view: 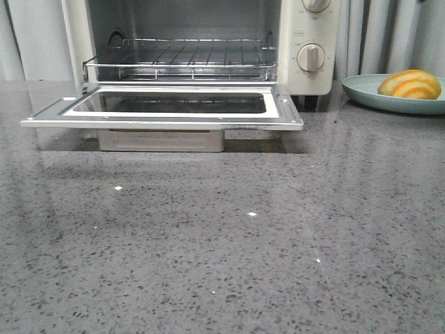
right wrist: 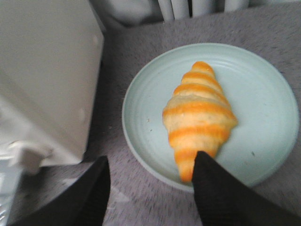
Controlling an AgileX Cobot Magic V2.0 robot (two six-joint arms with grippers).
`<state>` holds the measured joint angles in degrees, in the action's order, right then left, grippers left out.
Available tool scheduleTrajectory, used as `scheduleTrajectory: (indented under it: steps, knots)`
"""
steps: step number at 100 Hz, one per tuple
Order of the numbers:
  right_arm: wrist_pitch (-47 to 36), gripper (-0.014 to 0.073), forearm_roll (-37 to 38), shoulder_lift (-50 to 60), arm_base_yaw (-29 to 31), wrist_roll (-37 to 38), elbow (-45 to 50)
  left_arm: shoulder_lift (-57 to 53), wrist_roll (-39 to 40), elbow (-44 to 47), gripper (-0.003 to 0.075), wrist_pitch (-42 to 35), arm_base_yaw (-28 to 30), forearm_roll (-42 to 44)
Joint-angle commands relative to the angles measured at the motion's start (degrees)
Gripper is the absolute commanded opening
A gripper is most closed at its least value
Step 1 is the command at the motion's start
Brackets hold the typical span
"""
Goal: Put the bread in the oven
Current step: 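Lower the right gripper onto the croissant on the green plate and grasp it, then carry the croissant with the right gripper into the oven onto the rack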
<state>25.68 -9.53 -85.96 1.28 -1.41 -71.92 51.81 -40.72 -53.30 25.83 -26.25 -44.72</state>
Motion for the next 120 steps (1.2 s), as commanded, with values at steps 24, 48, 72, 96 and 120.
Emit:
scheduleTrajectory:
  steps: [24,48,72,96,120]
  knots:
    - [18.3,0.0335,15.8,-27.3,0.6,10.2,-29.8,-8.7,0.4,-1.8,-0.0022,0.9,0.1,-1.0]
    - [21.7,0.0016,12.5,-34.2,0.0,13.3,-36.6,-9.3,0.4,-1.8,-0.0022,3.0,0.1,-0.8]
    - [18.3,-0.0062,14.4,-25.1,-0.2,13.2,-36.6,-9.5,0.4,-1.8,-0.0022,2.5,0.1,-0.6]
    - [13.2,-0.0062,15.5,-2.7,-4.4,7.2,-36.6,-9.7,0.4,-1.8,-0.0022,2.3,0.1,-0.6]
    - [10.8,-0.0069,11.1,8.9,-19.3,-1.5,-33.7,-9.7,0.1,-1.8,-0.0022,0.7,0.1,0.3]
